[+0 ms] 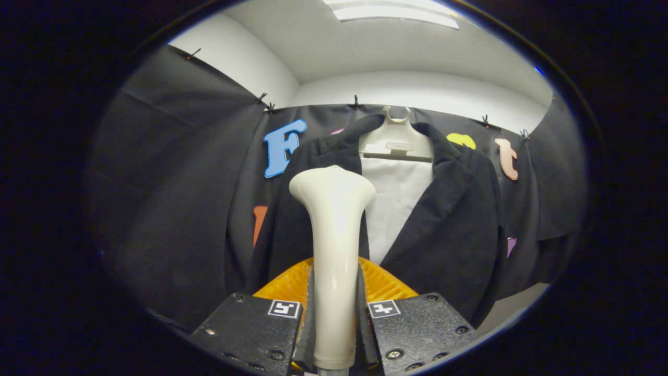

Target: Iron the clothes twice with a garment steamer, once on the left side and once on the right side.

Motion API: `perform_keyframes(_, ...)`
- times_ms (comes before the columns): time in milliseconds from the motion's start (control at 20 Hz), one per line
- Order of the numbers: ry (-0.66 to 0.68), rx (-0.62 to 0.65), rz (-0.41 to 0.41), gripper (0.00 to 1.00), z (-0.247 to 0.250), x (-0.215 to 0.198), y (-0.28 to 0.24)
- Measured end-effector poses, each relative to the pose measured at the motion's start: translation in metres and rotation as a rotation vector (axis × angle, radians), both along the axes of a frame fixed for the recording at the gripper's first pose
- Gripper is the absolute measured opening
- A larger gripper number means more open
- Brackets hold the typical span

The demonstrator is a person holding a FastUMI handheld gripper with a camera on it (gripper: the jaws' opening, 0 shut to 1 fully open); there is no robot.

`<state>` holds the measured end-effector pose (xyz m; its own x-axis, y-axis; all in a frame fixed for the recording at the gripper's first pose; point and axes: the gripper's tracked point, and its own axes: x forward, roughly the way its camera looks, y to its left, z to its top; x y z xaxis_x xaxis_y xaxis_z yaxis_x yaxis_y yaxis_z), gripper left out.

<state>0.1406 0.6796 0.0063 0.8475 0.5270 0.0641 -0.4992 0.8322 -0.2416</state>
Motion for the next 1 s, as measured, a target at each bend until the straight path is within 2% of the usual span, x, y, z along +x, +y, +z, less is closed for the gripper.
perform_keyframes(1000,0.134,-0.138,-0.047,0.34,-0.106,-0.031,-0.06)
